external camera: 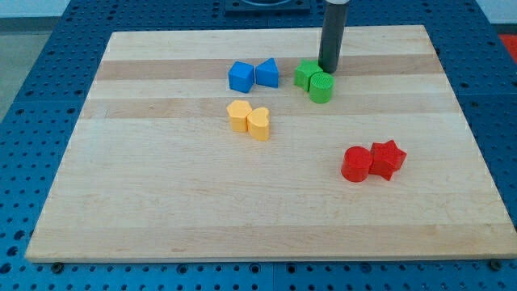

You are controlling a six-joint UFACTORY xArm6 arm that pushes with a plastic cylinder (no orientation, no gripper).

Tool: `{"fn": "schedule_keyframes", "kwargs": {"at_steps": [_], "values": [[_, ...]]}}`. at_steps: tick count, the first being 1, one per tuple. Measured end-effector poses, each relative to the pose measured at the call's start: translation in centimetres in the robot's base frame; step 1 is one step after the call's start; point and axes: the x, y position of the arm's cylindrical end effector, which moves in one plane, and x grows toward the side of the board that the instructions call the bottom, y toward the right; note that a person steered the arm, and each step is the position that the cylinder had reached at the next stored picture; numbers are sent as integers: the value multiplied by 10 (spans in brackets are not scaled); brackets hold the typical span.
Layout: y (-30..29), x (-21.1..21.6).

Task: Separate the blue cube from the blue triangle

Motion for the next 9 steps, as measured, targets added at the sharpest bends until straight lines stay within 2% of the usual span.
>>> {"fn": "schedule_keyframes", "kwargs": {"at_steps": [3, 7, 9], "values": [[9, -10], [-133, -22], [-136, 5]]}}
